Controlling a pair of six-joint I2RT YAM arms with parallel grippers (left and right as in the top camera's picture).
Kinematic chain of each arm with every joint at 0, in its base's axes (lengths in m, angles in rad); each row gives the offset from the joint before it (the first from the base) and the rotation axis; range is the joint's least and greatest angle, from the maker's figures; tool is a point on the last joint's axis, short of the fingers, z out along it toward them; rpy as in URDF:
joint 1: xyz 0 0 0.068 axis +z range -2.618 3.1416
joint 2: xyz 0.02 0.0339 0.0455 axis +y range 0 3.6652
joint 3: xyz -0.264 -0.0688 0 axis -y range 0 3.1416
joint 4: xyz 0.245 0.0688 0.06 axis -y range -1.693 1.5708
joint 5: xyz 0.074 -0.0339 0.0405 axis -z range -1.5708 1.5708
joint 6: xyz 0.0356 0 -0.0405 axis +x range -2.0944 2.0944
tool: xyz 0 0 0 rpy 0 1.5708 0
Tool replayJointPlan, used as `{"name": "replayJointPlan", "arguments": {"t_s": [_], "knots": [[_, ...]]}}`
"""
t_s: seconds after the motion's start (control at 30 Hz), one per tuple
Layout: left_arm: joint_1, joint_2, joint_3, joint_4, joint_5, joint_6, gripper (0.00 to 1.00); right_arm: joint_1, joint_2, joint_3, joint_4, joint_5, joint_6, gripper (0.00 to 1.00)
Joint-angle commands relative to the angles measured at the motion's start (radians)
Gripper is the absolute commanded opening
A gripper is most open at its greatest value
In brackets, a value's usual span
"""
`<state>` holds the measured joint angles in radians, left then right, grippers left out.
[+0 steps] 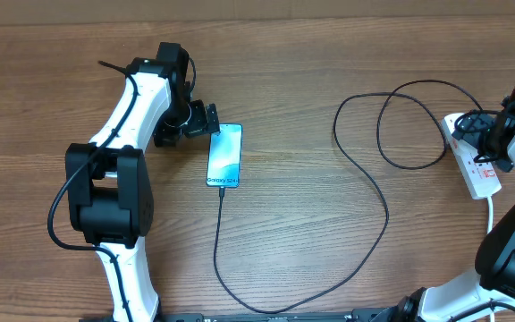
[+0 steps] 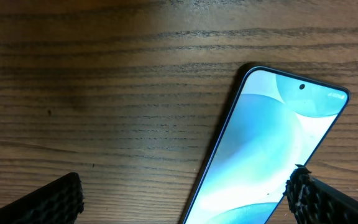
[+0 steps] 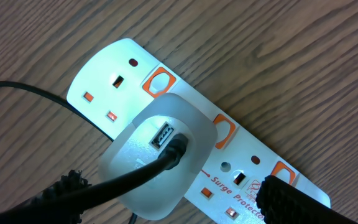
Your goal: Plug charger to phone and switch on socket
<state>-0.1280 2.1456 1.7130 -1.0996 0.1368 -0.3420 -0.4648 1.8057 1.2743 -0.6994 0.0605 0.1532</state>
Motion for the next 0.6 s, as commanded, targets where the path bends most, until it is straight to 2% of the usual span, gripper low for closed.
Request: {"name": "replayJointPlan", "arguments": {"t_s": [0.0,0.03,0.07,0.1,0.13,0.23,0.5,0.57], "knots": [[0.010,-0.019,0.018,0.001,-0.014,-0.014,1.00,-0.003,-0.002,-0.003,0.005,0.002,0.006,0.88],[0.010,-0.019,0.018,0.001,-0.014,-0.014,1.00,-0.003,-0.003,-0.003,0.001,-0.018,0.006,0.87],[0.010,-0.019,0.018,0.001,-0.014,-0.014,1.00,-0.003,-0.003,-0.003,-0.007,-0.032,0.007,0.81],[0.010,-0.019,0.018,0.001,-0.014,-0.014,1.00,-0.003,-0.003,-0.003,-0.019,-0.041,0.007,0.74],[0.010,-0.019,0.018,0.001,-0.014,-0.014,1.00,-0.003,-0.003,-0.003,-0.033,-0.038,0.006,0.64],[0.010,-0.019,0.018,0.001,-0.014,-0.014,1.00,-0.003,-0.011,-0.003,-0.049,-0.036,0.006,0.45],[0.010,-0.019,0.018,0.001,-0.014,-0.014,1.00,-0.002,-0.101,-0.003,-0.046,-0.044,0.006,0.45],[0.010,-0.019,0.018,0.001,-0.014,-0.014,1.00,-0.002,-0.117,-0.003,-0.040,-0.064,0.006,0.27]]}}
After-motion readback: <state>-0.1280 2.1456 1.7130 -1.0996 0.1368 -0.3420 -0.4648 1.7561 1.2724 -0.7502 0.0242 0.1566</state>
